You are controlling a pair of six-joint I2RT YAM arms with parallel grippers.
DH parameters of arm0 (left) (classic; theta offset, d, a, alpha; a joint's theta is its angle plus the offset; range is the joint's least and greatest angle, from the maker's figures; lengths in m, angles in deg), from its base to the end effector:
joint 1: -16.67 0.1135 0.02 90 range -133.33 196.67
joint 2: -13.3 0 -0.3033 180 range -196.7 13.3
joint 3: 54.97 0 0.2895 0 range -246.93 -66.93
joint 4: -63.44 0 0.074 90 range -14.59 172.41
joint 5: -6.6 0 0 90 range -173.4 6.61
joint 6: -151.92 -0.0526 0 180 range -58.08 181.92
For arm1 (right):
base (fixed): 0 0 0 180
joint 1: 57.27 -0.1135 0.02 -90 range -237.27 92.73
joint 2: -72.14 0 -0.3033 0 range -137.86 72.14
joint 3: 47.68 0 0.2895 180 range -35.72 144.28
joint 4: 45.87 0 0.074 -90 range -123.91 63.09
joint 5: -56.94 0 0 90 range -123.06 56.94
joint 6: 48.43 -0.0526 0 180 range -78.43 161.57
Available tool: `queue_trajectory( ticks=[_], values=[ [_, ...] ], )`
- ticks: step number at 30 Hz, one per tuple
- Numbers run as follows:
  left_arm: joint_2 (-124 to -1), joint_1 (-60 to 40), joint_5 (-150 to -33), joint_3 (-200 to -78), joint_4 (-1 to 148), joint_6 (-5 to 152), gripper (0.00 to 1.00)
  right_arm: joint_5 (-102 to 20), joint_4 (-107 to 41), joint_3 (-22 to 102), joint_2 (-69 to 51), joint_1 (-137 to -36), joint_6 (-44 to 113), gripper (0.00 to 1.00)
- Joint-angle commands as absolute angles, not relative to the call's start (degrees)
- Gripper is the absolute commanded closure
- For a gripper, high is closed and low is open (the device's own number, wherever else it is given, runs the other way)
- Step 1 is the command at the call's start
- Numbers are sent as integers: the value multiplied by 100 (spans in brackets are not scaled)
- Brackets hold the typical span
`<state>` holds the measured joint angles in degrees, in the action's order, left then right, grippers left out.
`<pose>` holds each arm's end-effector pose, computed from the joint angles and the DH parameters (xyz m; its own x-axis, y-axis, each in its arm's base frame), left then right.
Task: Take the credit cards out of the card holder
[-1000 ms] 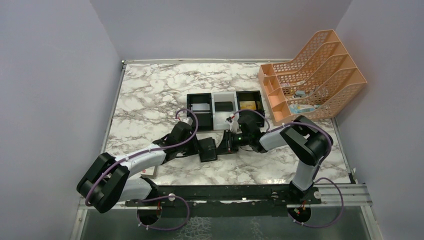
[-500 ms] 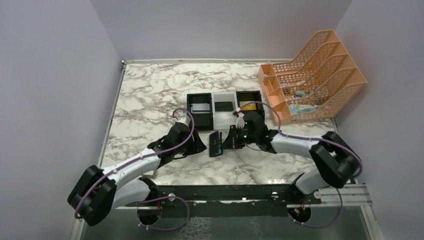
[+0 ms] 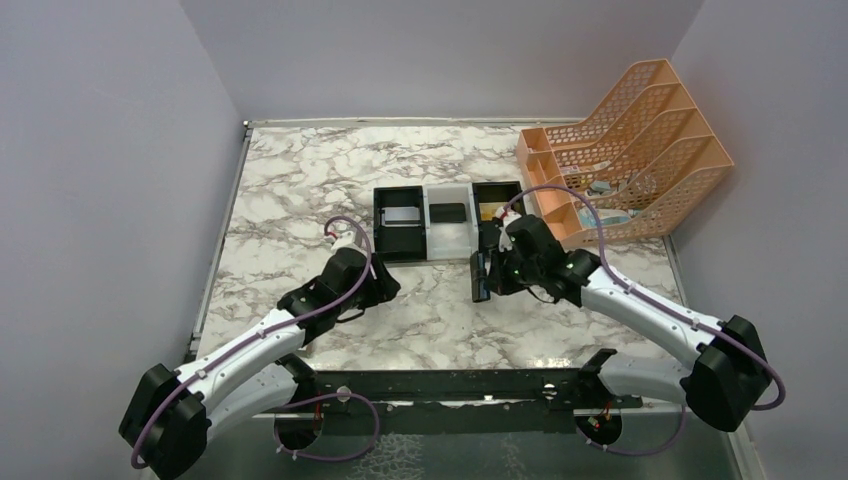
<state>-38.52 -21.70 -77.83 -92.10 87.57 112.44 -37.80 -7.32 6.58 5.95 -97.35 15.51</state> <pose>0.1686 -0.1270 0.1993 -0.7436 -0.3911 -0.5423 -0.0242 0.8263 -0.5627 0.1971 0.1715 0.2336 -0.8298 -0.1261 -0.5436 -0.3533 0.8728 0.3368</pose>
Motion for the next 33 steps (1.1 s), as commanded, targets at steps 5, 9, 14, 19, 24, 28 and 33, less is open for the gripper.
queue_trajectory(
  ticks=[5,9,14,19,24,28,33],
  values=[
    [-3901,-2165,-7490,-9507,8931,11246,39,-3906,952,1478,137,-9767,2288,99],
    [-3864,-2161,-7385,-9575,9044,11270,39,-3890,1225,1717,125,-9786,2325,99],
    [-3821,-2165,-7268,-9620,9153,11305,39,-3878,1497,1882,-216,-9867,2390,99],
    [-3819,-2165,-7183,-9700,9291,11298,39,-3974,1469,1884,-666,-10222,2275,97],
    [-3745,-2160,-7099,-9722,9395,11302,39,-4046,1353,2032,-1043,-10654,2153,89],
    [-3699,-2156,-7074,-9730,9445,11316,37,-5054,922,2080,-1027,-10711,2288,74],
    [-3770,-2159,-7195,-9763,9448,11216,32,-5503,346,2164,-614,-10706,2208,61]
  ],
)
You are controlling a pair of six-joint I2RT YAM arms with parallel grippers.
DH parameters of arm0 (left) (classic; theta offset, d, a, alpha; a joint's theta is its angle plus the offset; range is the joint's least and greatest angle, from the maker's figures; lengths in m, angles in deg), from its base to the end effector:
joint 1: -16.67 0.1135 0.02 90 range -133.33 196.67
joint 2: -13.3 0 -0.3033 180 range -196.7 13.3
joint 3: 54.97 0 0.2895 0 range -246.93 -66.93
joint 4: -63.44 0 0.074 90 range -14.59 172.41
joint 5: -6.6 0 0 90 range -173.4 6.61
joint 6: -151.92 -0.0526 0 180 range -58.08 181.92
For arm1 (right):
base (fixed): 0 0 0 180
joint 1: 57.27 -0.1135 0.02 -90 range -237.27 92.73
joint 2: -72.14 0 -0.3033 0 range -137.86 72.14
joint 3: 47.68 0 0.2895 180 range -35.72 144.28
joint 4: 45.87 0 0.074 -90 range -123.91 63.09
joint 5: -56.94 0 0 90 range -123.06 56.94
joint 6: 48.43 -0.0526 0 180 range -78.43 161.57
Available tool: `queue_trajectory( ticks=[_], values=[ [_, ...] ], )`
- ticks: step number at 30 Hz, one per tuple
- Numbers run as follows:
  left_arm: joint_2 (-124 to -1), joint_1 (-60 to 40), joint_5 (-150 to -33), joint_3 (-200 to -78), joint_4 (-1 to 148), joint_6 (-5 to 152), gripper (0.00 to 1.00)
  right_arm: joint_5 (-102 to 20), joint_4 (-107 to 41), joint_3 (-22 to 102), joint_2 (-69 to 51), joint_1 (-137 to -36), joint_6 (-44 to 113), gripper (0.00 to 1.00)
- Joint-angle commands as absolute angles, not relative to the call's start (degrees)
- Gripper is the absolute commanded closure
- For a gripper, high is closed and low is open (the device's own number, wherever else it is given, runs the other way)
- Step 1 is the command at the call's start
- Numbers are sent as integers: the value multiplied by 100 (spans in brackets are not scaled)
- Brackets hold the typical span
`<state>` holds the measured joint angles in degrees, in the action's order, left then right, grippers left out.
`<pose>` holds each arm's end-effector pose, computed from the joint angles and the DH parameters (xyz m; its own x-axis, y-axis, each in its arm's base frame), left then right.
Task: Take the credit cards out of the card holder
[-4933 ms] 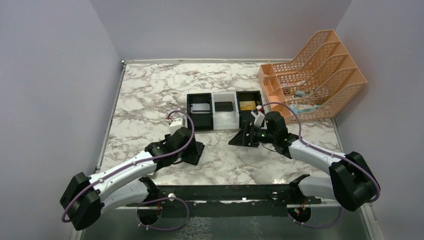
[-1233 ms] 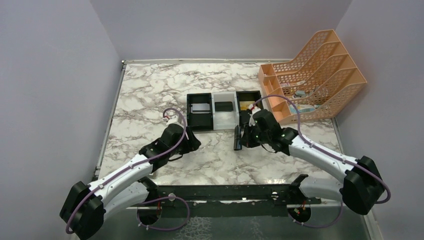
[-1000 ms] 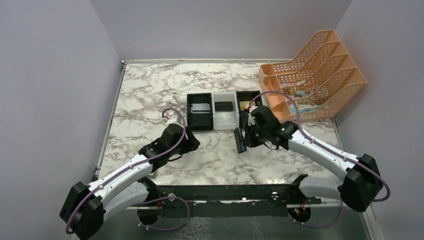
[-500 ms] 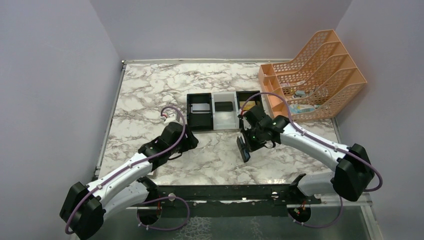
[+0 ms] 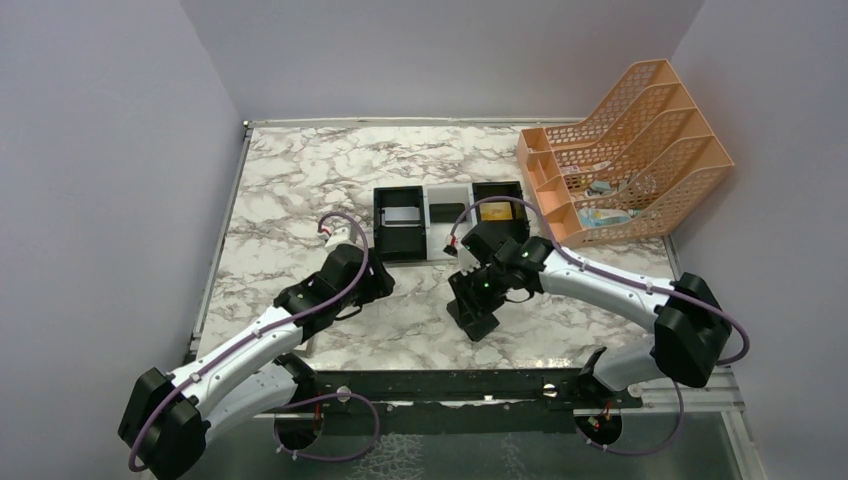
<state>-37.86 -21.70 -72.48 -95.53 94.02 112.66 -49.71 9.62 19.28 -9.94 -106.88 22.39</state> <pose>0.1700 -0.1219 0.2138 -0.7121 -0.4059 -0.5729 -0.0847 0.8596 -0.5038 0.1823 0.2375 0.2211 -0.8373 -0.4984 -0.2248 -0.5466 0.7540 0.3643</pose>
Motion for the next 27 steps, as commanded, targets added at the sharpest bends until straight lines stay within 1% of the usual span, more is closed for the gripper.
queue_trajectory(
  ticks=[1,2,3,4,6,7,10,12,14,18,23,27],
  values=[
    [-3801,-2156,-7245,-9785,9443,11185,31,-5177,280,2156,-496,-10702,2148,59],
    [-3837,-2163,-7299,-9812,9430,11142,31,-4753,248,2127,-384,-10702,2045,55],
    [-3888,-2157,-7359,-9825,9404,11102,31,-4251,210,2060,-250,-10697,1937,47],
    [-3921,-2156,-7430,-9857,9362,11063,31,-3787,130,1931,-116,-10694,1836,44],
    [-4041,-2156,-7606,-9914,9261,11006,31,-3176,-44,1655,168,-10576,1556,42],
    [-4113,-2156,-7707,-9945,9200,10988,31,-3155,-133,1495,275,-10430,1484,44],
    [-4444,-2176,-8112,-10086,9045,10946,32,-3725,-334,1028,435,-9707,1407,45],
    [-4739,-2269,-8368,-10206,8973,10913,32,-4665,-657,554,399,-8965,1396,45],
    [-5075,-2654,-8362,-10388,8923,10905,32,-5567,-941,181,220,-8435,1316,46],
    [-5826,-3332,-8188,-10869,8914,10834,35,-6274,-1459,-238,12,-8322,1221,46],
    [-6550,-4000,-7982,-11421,8996,10743,39,-6094,-1666,-523,-132,-8329,1112,47],
    [-7156,-4441,-7734,-12024,9422,10596,42,-6192,-1857,-763,-203,-8327,1107,54]
  ],
)
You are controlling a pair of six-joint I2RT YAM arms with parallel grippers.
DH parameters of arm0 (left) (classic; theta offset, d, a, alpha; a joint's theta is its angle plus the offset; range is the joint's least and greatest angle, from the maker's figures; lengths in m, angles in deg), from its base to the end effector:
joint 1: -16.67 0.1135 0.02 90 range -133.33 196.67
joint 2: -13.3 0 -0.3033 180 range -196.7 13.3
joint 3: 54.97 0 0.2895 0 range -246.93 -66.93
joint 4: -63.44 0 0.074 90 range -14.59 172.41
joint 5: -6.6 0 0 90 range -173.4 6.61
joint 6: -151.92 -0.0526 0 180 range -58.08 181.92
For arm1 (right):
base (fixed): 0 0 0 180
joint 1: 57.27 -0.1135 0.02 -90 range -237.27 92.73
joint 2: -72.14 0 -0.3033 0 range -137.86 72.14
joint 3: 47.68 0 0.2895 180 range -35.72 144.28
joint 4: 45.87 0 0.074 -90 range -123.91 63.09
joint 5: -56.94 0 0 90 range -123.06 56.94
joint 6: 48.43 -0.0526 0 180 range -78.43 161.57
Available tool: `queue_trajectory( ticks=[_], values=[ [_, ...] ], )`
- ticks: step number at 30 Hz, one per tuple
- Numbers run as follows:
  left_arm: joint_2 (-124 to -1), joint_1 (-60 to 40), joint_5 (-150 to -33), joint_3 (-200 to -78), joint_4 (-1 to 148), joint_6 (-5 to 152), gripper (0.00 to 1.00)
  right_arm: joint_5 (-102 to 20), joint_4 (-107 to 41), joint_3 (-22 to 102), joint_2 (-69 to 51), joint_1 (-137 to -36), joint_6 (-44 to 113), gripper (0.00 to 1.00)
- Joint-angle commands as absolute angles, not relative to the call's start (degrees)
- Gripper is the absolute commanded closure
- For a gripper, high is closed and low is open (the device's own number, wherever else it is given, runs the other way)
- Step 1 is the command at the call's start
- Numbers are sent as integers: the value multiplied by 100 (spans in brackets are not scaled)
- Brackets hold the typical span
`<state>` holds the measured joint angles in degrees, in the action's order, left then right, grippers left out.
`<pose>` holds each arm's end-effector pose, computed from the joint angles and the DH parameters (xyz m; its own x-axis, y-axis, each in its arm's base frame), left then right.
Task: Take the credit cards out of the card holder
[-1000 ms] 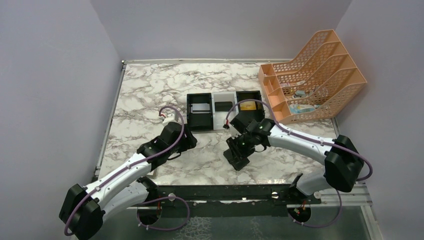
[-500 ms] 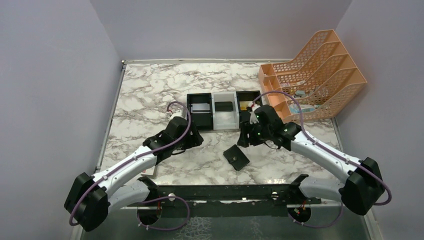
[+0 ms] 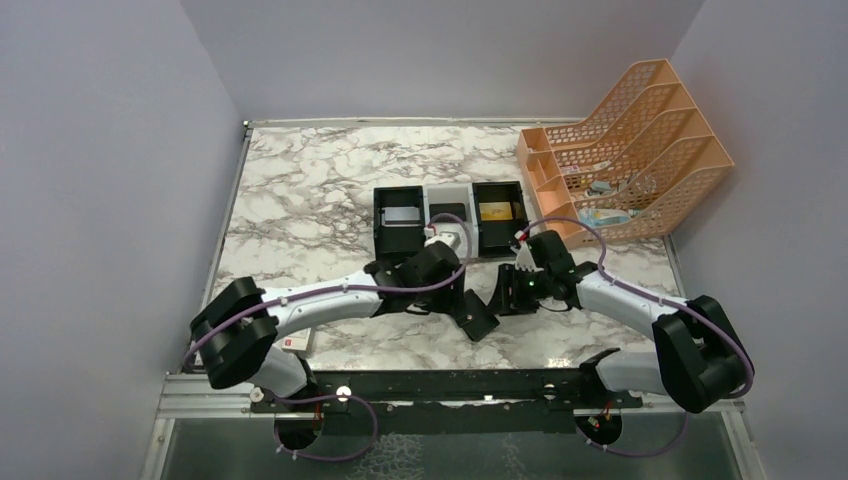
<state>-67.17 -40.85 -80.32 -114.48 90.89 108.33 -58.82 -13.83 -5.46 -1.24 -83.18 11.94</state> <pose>0.1764 -0.2719 0.2144 -0.8732 0.0248 -0.4868 0.2767 0.8474 -0.4531 0.2020 0.1236 0.1460 -0.9796 0.0192 -0.2001 -0.0983 0.8226 0.5601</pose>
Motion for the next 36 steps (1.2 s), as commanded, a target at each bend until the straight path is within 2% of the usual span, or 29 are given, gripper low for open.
queue_trajectory(
  ticks=[1,13,18,24,30,36],
  values=[
    [-7285,-4507,-7684,-12122,9493,10569,43,-6226,-1933,-816,-218,-8329,1101,56],
    [-8611,-4989,-7417,-13228,10157,9933,49,-6205,-2312,-1179,-197,-8327,833,61],
    [-8965,-5062,-7172,-13405,10471,9866,54,-6077,-2300,-1209,-141,-8328,808,61],
    [-9145,-5093,-6918,-13444,10644,9839,54,-5991,-2284,-1195,-132,-8328,807,62],
    [-9319,-5095,-6864,-13428,10784,9788,72,-5936,-2276,-1190,-147,-8327,795,62],
    [-9271,-5100,-6753,-13394,10794,9796,76,-5901,-2267,-1186,-158,-8323,800,62]
  ],
)
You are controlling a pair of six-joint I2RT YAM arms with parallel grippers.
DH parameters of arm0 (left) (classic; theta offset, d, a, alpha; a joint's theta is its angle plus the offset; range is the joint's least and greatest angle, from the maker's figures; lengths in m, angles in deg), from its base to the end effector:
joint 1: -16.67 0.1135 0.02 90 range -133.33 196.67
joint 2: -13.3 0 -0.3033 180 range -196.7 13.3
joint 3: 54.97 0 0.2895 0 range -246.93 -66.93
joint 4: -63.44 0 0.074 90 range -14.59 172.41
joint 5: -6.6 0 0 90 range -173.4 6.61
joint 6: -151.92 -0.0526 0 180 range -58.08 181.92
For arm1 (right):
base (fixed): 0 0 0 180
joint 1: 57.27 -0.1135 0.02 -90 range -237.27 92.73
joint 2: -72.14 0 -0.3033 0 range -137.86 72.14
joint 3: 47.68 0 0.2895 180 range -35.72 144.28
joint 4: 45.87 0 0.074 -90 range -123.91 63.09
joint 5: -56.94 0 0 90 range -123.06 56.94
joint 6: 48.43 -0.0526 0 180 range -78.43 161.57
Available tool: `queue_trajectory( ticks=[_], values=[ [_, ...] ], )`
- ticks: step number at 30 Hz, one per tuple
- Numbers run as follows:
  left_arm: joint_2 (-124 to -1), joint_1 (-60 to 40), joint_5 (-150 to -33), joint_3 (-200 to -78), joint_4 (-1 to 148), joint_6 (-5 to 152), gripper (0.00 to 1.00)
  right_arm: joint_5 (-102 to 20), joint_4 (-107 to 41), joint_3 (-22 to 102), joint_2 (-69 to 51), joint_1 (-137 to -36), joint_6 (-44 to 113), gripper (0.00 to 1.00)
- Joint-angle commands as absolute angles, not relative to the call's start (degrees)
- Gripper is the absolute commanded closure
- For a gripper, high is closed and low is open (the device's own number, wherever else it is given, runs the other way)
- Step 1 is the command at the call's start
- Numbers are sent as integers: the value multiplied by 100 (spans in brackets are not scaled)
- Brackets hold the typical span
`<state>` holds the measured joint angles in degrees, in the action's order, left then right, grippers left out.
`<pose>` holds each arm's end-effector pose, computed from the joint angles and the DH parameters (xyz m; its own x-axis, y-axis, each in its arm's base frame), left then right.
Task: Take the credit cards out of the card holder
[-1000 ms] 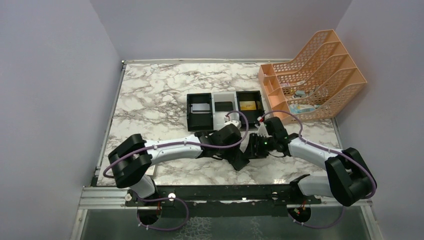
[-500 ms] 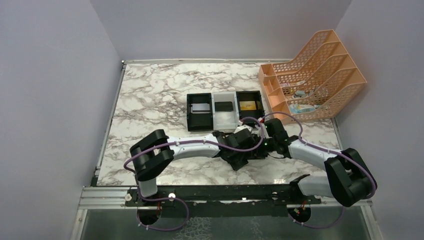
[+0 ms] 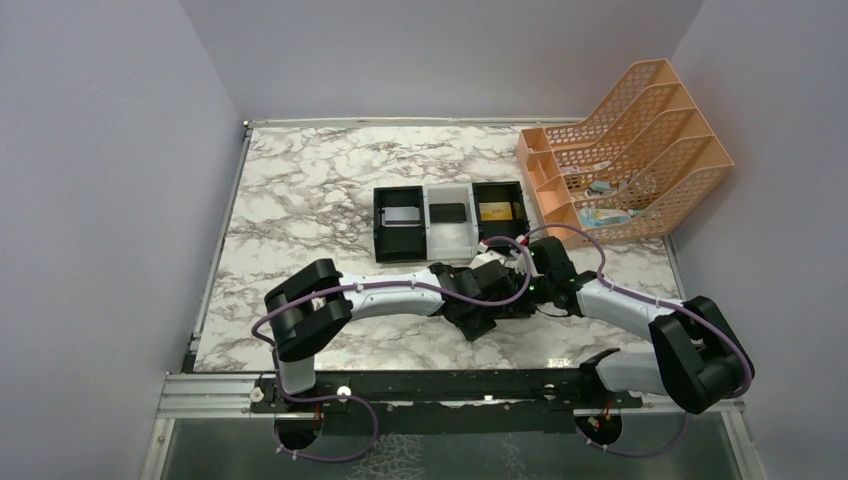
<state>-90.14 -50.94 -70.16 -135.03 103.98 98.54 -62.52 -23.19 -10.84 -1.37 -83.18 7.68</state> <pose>0.1678 -0.3757 0.1812 -0.7886 0.3898 -0.4756 0.4875 0.8677 -0.0971 0.1930 0.1225 0.1284 -0.9803 0.0636 -0.1873 -0.0715 0.7688 0.6355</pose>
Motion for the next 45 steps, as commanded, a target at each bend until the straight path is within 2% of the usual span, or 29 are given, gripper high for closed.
queue_trajectory(
  ticks=[1,10,22,38,45],
  values=[
    [-9258,-5099,-6742,-13413,10793,9781,76,-5909,-2266,-1175,-166,-8328,812,62],
    [-9150,-5101,-6444,-13378,10697,9857,84,-5909,-2269,-1177,-155,-8327,808,62],
    [-8710,-5052,-6373,-12839,10052,10200,85,-5914,-2284,-1191,-177,-8324,844,61],
    [-8110,-4848,-7387,-12115,8734,9986,85,-6088,-2365,-1202,-233,-8326,931,61],
    [-8118,-4845,-7666,-12027,8605,9623,88,-5854,-2086,-1037,338,-8322,928,59]
  ],
)
